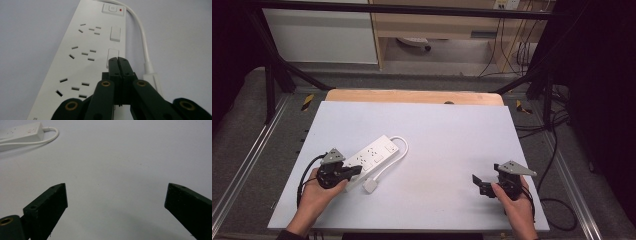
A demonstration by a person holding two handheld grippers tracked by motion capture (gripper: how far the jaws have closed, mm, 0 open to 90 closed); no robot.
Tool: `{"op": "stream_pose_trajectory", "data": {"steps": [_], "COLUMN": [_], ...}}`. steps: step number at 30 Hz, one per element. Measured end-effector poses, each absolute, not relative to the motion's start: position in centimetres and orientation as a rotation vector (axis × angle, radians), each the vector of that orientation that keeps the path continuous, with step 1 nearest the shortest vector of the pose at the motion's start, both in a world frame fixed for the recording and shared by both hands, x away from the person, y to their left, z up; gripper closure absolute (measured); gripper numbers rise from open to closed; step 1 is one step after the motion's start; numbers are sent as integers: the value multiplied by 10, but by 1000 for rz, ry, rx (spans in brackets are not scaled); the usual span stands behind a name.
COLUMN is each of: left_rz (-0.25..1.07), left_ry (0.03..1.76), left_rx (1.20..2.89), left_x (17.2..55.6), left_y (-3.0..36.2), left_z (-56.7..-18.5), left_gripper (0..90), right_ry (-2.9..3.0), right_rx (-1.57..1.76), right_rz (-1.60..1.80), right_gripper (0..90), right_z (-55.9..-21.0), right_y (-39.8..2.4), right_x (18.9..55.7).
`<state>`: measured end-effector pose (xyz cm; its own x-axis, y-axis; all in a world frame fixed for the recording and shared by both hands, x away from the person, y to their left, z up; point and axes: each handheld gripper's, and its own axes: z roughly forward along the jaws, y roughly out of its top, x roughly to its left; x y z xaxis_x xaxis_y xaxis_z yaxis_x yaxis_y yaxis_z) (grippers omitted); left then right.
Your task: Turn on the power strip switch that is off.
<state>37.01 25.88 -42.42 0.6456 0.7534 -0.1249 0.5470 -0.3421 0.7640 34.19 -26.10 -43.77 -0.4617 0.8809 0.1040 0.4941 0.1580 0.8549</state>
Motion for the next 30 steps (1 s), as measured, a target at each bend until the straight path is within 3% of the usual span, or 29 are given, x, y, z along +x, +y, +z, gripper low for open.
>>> {"op": "stream_pose_trajectory", "data": {"steps": [30], "left_rz": [311], "left_ry": [1014], "left_rx": [2067], "left_x": [372], "left_y": [259], "left_z": [-428], "left_gripper": [900], "right_ry": [2020], "right_rx": [1306], "right_rz": [1231], "right_gripper": [49], "right_z": [-438], "right_y": [-261], "right_x": [342]}}
